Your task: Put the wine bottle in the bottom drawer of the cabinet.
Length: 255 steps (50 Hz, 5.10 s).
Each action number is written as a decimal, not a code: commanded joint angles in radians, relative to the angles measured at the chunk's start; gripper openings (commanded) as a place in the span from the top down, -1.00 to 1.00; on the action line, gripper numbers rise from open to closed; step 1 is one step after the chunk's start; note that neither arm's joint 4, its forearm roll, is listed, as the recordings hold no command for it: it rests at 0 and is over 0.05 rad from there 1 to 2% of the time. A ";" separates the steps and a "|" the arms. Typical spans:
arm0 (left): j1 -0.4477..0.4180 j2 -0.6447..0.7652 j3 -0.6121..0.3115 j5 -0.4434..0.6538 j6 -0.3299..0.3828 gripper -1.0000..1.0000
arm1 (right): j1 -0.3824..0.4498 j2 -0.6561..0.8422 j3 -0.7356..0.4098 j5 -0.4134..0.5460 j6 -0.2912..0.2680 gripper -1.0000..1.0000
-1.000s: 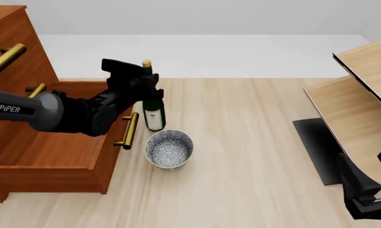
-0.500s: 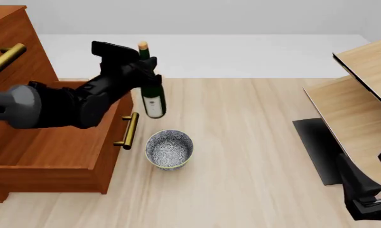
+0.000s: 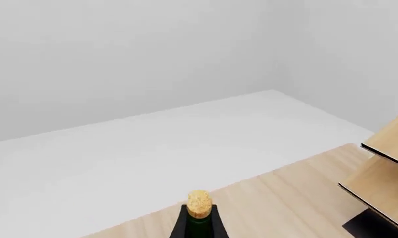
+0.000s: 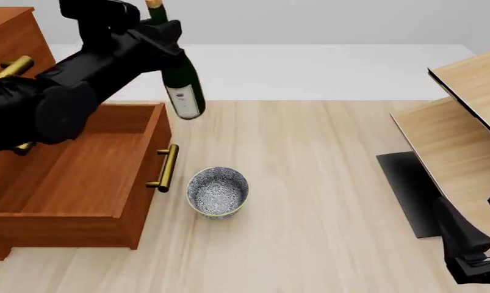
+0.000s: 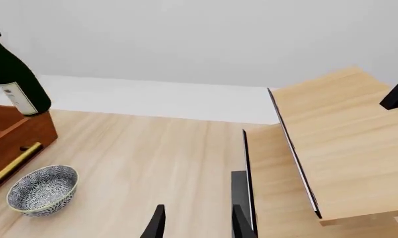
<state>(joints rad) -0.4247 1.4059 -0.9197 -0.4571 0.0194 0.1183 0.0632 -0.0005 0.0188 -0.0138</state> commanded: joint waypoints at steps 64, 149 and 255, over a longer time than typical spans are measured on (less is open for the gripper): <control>0.202 -0.545 -0.177 0.795 0.010 1.00 | 0.025 -0.020 0.000 -0.003 -0.014 -1.00; 0.262 -0.305 -0.339 1.236 -0.044 1.00 | 0.051 -0.027 0.000 0.010 -0.022 -1.00; 0.270 -0.247 -0.026 0.927 -0.059 1.00 | 0.029 -0.044 0.000 0.039 -0.031 -1.00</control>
<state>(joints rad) -0.1556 1.1537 -0.9604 0.4964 -0.0532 0.1470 0.0242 -0.0002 0.0515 -0.0442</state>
